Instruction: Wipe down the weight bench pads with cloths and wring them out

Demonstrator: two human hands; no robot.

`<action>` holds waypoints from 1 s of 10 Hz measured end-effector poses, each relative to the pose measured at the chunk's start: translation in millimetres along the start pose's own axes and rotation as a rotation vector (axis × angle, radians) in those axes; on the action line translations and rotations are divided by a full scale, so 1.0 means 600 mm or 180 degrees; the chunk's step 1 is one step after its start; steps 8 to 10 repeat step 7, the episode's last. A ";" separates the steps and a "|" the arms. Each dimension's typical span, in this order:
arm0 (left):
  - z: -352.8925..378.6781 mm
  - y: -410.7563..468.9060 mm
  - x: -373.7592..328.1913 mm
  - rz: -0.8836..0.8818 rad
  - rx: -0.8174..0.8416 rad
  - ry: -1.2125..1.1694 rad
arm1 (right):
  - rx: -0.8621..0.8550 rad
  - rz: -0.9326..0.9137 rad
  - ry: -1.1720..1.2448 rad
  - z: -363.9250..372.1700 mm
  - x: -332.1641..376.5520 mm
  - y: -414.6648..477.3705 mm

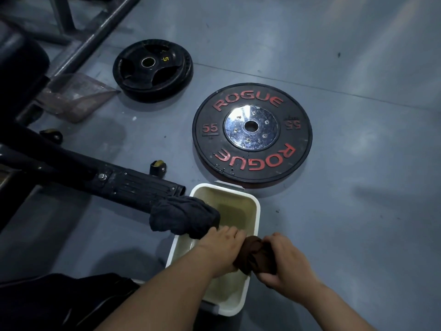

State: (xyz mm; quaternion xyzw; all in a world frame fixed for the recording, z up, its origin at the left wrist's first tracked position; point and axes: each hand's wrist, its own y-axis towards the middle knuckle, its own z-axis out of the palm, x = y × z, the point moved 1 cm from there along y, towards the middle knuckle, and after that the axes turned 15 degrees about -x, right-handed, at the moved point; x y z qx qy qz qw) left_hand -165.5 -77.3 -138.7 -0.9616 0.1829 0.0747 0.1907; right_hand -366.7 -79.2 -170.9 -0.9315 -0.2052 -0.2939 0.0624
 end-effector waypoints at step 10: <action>-0.080 -0.022 0.028 0.0001 -0.0232 0.0564 | 0.0068 -0.0144 -0.0028 -0.039 0.044 0.016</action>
